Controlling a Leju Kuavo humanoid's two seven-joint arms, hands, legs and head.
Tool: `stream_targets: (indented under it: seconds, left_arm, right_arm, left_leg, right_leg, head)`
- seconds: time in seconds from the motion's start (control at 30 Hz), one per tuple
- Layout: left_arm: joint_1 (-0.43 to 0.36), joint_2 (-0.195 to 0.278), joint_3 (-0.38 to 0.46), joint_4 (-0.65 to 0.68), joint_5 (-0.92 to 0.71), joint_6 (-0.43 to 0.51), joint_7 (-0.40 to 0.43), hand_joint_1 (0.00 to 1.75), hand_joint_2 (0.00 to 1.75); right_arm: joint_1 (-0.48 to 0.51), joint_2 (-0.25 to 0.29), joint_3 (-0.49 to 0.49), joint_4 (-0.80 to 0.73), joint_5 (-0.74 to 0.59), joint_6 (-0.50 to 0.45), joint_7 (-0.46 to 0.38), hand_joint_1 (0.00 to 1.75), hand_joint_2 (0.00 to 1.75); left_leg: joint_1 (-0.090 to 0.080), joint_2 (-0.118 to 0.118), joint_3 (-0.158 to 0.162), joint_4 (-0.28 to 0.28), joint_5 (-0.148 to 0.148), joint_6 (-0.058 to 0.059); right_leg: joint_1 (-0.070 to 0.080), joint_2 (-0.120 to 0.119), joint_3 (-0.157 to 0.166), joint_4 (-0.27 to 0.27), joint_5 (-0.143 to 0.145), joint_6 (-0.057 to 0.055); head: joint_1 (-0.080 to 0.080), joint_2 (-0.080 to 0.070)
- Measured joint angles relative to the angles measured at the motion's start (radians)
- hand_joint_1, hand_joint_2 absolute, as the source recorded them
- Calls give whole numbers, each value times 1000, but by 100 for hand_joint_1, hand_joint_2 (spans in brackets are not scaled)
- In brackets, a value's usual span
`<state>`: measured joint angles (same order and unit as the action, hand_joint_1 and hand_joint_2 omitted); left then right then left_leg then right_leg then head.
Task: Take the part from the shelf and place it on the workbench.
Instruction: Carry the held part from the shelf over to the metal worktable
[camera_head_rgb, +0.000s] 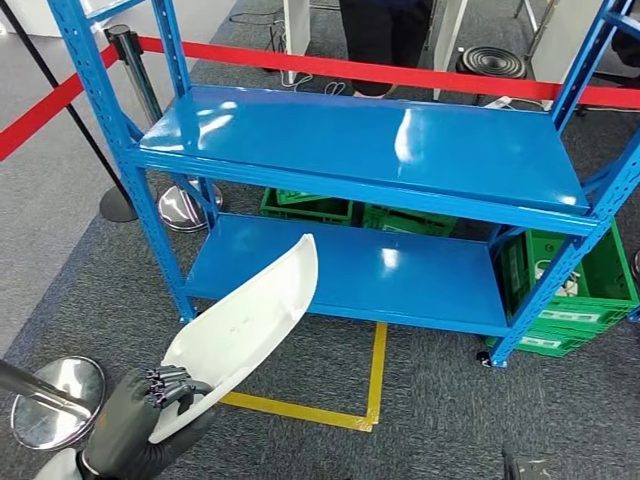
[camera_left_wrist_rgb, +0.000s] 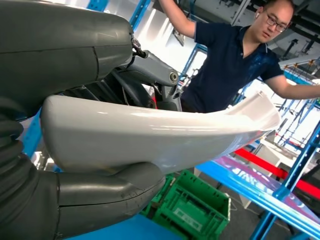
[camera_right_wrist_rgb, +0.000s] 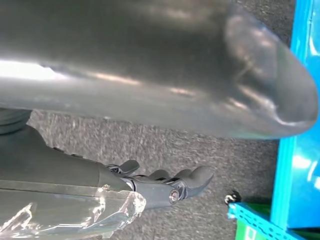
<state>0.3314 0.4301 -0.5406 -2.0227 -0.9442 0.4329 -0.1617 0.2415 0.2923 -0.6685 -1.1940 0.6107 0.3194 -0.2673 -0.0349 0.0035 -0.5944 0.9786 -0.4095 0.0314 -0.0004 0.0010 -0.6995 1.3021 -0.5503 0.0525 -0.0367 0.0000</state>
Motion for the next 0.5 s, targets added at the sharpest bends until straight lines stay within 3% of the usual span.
stream_targets:
  seconds: [0.07, 0.1, 0.17, 0.23, 0.27, 0.3, 0.33, 0.4, 0.43, 0.47, 0.5]
  left_arm:
    - [0, 0, 0, 0, 0, 0, 0, 169, 175]
    - [0, -1, -1, 0, 0, 1, 0, 169, 175]
    - [1, -1, -1, 0, -1, 2, 1, 169, 175]
    - [1, 0, -1, 0, -1, 3, 1, 169, 175]
    - [2, 0, -1, 0, -1, 3, 1, 169, 175]
    - [2, 1, -1, 0, -1, 4, 2, 169, 175]
    - [3, 1, -1, 0, -1, 4, 2, 169, 175]
    - [3, 2, -1, 0, -1, 4, 2, 169, 175]
    - [2, 2, -1, 0, -1, 4, 2, 169, 175]
    - [2, 2, -1, 0, -1, 4, 2, 169, 175]
    - [2, 2, -1, 0, -1, 4, 2, 169, 175]
  right_arm:
    - [-3, 1, -4, 2, 2, 1, -1, 0, 0]
    - [-5, 1, -6, 2, 4, 1, -3, 0, 0]
    - [-12, 2, -10, 2, 5, 2, -7, 0, 0]
    - [-13, 5, -14, 3, 6, 4, -9, 0, 0]
    - [-12, 7, -15, 3, 7, 6, -9, 0, 0]
    - [-11, 9, -17, 4, 7, 7, -8, 0, 0]
    - [-11, 11, -19, 4, 8, 8, -8, 0, 0]
    - [-12, 13, -21, 4, 8, 9, -8, 0, 0]
    - [-11, 15, -21, 5, 8, 10, -8, 0, 0]
    - [-11, 15, -22, 5, 8, 11, -8, 0, 0]
    - [-11, 16, -22, 6, 8, 11, -8, 0, 0]
  left_leg:
    - [-18, -1, -23, 1, 23, 11]
    - [-24, -1, -31, 1, 34, 15]
    - [-22, 3, -38, 0, 53, 14]
    - [-18, 7, -41, -5, 72, 6]
    - [-18, 4, -45, -3, 68, -1]
    - [-17, 1, -53, 11, 43, -10]
    - [-14, -3, -64, 44, -2, -23]
    - [5, -7, -92, 165, -114, -52]
    - [17, -7, -100, 227, -145, -65]
    - [30, -6, -98, 269, -150, -79]
    - [43, -6, -80, 278, -131, -94]
  right_leg:
    - [27, -2, 106, -96, 37, -41]
    - [38, -5, 169, -178, 34, -61]
    - [53, -11, 242, -298, 10, -83]
    - [54, -10, 242, -328, 24, -82]
    - [49, -10, 235, -334, 37, -83]
    - [41, -11, 225, -339, 53, -82]
    - [31, -12, 213, -342, 68, -79]
    - [15, -13, 185, -342, 97, -69]
    - [6, -13, 169, -341, 111, -60]
    - [-4, -13, 153, -339, 124, -49]
    - [-15, -14, 135, -336, 137, -38]
  head:
    - [-1, 0]
    - [-2, 0]
    - [-1, 0]
    - [5, 0]
    - [9, 0]
    - [9, 0]
    - [10, 0]
    - [7, 0]
    - [7, 0]
    - [7, 0]
    - [7, 0]
